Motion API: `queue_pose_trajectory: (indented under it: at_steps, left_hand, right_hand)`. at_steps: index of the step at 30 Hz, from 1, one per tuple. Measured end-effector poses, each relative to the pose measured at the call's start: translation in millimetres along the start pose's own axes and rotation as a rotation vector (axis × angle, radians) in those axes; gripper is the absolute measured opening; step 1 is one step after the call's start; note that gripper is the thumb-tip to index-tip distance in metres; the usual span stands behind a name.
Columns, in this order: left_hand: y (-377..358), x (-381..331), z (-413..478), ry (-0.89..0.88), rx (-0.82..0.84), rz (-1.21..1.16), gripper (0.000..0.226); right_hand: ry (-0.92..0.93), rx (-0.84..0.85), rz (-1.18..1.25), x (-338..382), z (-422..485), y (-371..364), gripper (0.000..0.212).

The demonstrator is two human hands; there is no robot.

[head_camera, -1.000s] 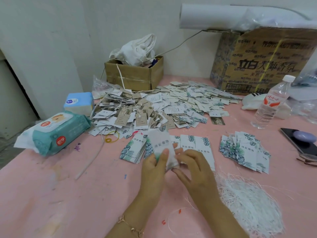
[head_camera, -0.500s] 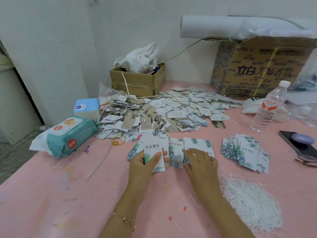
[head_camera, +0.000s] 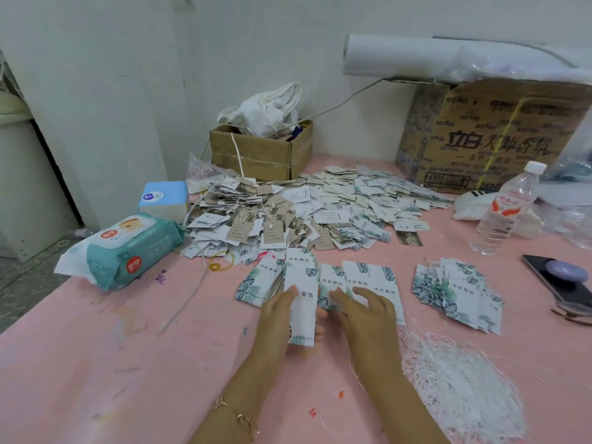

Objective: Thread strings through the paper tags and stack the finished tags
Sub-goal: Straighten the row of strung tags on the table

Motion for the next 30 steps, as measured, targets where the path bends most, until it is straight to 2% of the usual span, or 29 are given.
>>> queue_pose_trajectory:
  at_steps: [6,11,16,18,22,26,27,28,30]
  left_hand:
    - [1,1,2,-0.113,-0.019,0.066,0.030]
    - [-4,4,1,-0.107,-0.051,0.060,0.028]
    - [-3,6,1,-0.143,-0.065,0.075,0.027]
    - [-3,5,1,-0.164,-0.065,0.083,0.025]
    - [-2,3,2,-0.194,-0.064,0.091,0.023]
    - [0,3,2,-0.155,-0.057,0.069,0.021]
    - [0,4,3,-0.139,-0.048,0.079,0.021]
    - [-1,5,5,-0.123,-0.041,0.080,0.020]
    - [-4,8,6,-0.050,-0.026,0.064,0.020]
  right_hand:
    - [0.060,-0.054,-0.023,3,0,3,0.056]
    - [0.159,-0.134,-0.082,6,7,4,0.036]
    - [0.193,-0.288,0.062,3,6,9,0.012]
    - [0.178,-0.308,0.093,3,6,11,0.014]
    - [0.103,-0.243,0.210,0,8,9,0.032]
    - [-0.113,-0.372,0.261,-8,6,18,0.020]
    - [-0.117,-0.421,0.296,-10,5,21,0.014]
    - [-0.057,-0.457,0.321,-10,4,25,0.009]
    - [0.190,-0.483,0.297,-4,2,31,0.005]
Point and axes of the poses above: each hand's wrist, its own z-axis towards the middle knuckle, its own y-axis out of the back of the hand, x = y × z, the point moved 3 cm from there along z, towards the middle knuckle, and after that the axes turned 2 degrees about x, right-handed, at the moved point
